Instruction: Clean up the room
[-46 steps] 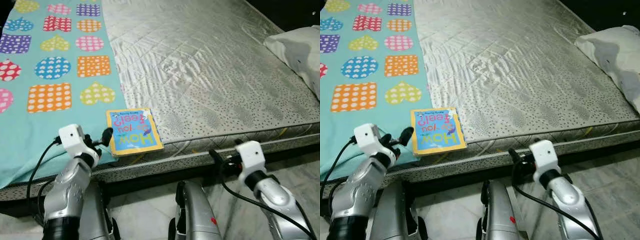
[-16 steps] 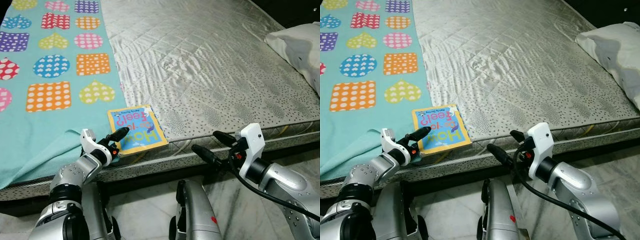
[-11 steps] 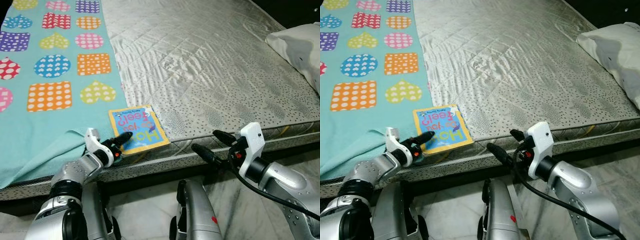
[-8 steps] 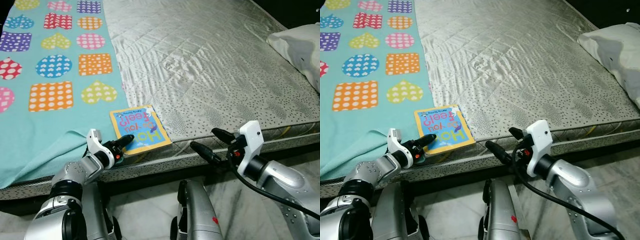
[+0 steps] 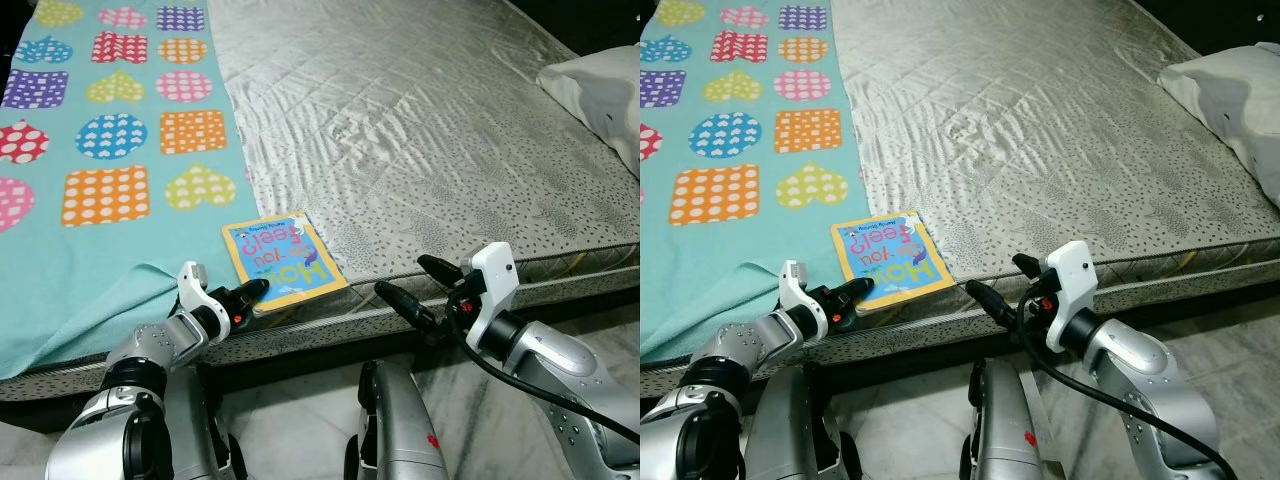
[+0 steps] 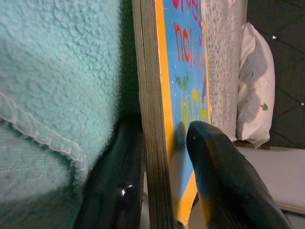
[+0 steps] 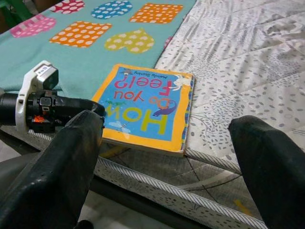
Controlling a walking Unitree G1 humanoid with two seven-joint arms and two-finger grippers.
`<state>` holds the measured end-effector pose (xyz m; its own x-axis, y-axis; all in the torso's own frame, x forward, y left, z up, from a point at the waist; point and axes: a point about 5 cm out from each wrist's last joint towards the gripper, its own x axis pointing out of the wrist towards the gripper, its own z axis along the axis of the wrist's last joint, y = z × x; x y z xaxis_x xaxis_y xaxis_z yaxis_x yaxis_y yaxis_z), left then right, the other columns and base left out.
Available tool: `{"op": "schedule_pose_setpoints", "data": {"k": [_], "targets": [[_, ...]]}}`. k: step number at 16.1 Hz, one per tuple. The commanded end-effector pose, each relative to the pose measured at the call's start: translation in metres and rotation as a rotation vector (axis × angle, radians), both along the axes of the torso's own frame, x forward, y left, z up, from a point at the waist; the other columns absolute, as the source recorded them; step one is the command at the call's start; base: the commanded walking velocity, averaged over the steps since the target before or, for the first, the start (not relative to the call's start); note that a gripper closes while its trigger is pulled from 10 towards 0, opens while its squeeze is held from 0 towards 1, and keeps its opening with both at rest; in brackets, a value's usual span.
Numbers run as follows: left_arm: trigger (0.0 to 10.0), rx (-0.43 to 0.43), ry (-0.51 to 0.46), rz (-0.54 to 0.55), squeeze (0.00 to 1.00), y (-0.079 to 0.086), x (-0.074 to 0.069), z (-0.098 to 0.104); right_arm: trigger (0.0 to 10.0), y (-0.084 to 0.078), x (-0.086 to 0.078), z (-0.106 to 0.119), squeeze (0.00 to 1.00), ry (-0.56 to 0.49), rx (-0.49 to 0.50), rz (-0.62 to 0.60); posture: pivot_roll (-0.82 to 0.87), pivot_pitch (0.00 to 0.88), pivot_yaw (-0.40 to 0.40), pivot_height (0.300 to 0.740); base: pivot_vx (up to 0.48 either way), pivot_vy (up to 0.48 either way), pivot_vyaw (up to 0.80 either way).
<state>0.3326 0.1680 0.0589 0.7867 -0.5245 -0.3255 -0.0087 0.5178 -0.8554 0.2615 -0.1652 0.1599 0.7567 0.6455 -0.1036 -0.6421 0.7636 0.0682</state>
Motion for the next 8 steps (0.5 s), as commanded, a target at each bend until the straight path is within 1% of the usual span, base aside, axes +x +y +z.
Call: {"op": "schedule_pose_setpoints", "data": {"k": [1, 5, 8], "targets": [[0.0, 0.003, 0.053, -0.030, 0.00, -0.0078, -0.0064, -0.0107, 10.0, -0.0022, 0.0004, -0.0027, 0.00, 0.010, -0.005, -0.011, -0.18, 0.130, -0.081, 0.518, 0.000, 0.000, 0.00], [0.0, 0.009, 0.045, -0.017, 0.00, -0.0069, -0.0050, -0.0103, 10.0, -0.0014, 0.0009, -0.0042, 0.00, 0.006, -0.007, -0.008, -0.18, 0.126, -0.078, 0.518, 0.000, 0.000, 0.00], [0.0, 0.032, 0.018, -0.024, 0.00, -0.0061, -0.0041, -0.0101, 10.0, 0.0011, 0.0011, -0.0085, 0.00, 0.001, -0.028, -0.006, -0.17, 0.118, -0.077, 0.518, 0.000, 0.000, 0.00]]}}
